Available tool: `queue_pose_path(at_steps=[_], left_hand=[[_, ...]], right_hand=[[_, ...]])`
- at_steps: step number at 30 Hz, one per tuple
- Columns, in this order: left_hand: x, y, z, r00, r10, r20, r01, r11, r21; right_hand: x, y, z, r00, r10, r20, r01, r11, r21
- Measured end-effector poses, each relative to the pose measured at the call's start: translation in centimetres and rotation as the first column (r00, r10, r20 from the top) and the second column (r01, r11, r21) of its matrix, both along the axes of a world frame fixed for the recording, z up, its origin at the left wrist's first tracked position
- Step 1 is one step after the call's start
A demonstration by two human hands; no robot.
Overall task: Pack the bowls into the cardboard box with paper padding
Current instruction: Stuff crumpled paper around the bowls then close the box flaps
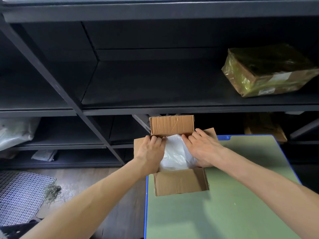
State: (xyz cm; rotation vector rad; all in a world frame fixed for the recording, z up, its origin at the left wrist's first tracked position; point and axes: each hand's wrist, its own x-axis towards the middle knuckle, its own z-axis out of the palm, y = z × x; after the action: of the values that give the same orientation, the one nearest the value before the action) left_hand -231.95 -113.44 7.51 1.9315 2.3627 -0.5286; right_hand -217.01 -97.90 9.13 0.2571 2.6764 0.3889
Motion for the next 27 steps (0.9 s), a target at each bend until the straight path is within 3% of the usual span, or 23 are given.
queue_pose_path(at_steps=[5, 9, 14, 16, 21, 25, 27], left_hand=[[-2.9, -0.3, 1.7, 0.942, 0.04, 0.334, 0.023, 0.983, -0.181], [-4.3, 0.0, 2.2, 0.905, 0.052, 0.422, 0.071, 0.96, -0.271], [-4.4, 0.2, 2.4, 0.834, 0.09, 0.544, 0.004, 0.985, -0.17], [-3.8, -0.2, 2.2, 0.864, 0.073, 0.498, -0.008, 0.991, -0.131], [-2.4, -1.7, -0.3, 0.978, 0.008, 0.21, -0.014, 1.0, 0.025], [-1.4, -1.1, -0.8, 0.99, 0.034, 0.137, -0.046, 0.995, 0.085], [-1.7, -0.9, -0.5, 0.982, 0.034, 0.188, -0.037, 0.999, 0.013]], right_hand=[[-0.1, -0.1, 0.1, 0.999, -0.051, 0.0, 0.051, 0.998, -0.025], [0.1, -0.3, -0.2, 0.996, -0.092, -0.01, 0.092, 0.995, -0.043], [0.1, -0.3, -0.8, 0.991, -0.131, -0.029, 0.129, 0.99, -0.058], [0.3, -0.4, -0.8, 0.989, -0.139, -0.043, 0.137, 0.989, -0.058], [1.0, -0.3, -0.1, 0.99, -0.14, -0.019, 0.138, 0.988, -0.071], [1.6, -0.6, 0.3, 0.987, -0.156, -0.041, 0.151, 0.984, -0.094], [1.5, -1.0, 0.3, 0.984, -0.168, -0.051, 0.164, 0.983, -0.081]])
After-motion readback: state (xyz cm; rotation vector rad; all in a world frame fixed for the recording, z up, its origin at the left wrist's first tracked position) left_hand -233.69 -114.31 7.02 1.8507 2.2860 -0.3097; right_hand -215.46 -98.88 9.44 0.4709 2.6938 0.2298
